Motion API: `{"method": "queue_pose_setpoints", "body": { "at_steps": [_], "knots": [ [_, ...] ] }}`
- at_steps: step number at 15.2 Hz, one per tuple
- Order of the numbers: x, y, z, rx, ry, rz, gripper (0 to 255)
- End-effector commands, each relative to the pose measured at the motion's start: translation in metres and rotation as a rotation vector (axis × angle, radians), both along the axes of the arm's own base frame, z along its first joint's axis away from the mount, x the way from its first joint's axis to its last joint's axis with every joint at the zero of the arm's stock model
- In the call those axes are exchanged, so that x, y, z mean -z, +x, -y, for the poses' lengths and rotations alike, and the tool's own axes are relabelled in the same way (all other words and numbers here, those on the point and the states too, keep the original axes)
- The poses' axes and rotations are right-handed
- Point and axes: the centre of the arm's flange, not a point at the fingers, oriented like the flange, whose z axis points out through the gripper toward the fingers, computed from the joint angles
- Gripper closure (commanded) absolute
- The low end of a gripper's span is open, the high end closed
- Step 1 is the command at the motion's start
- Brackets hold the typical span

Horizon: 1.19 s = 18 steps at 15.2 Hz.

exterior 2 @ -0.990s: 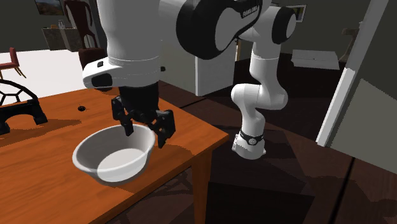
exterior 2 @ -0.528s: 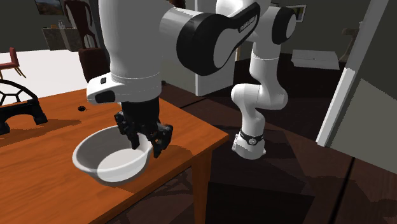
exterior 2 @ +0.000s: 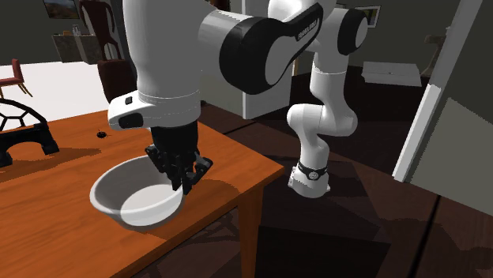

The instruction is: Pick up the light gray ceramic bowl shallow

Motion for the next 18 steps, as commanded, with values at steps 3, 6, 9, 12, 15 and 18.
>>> {"method": "queue_pose_setpoints", "body": {
  "at_steps": [3,6,9,12,15,18],
  "knots": [
    [-0.010,0.000,0.000,0.000,0.000,-0.001,255],
    [-0.026,0.000,0.000,0.000,0.000,-0.001,255],
    [-0.042,0.000,0.000,0.000,0.000,-0.001,255],
    [-0.058,0.000,0.000,0.000,0.000,-0.001,255],
    [-0.074,0.000,0.000,0.000,0.000,-0.001,255],
    [-0.080,0.000,0.000,0.000,0.000,-0.001,255]
  ]
}}
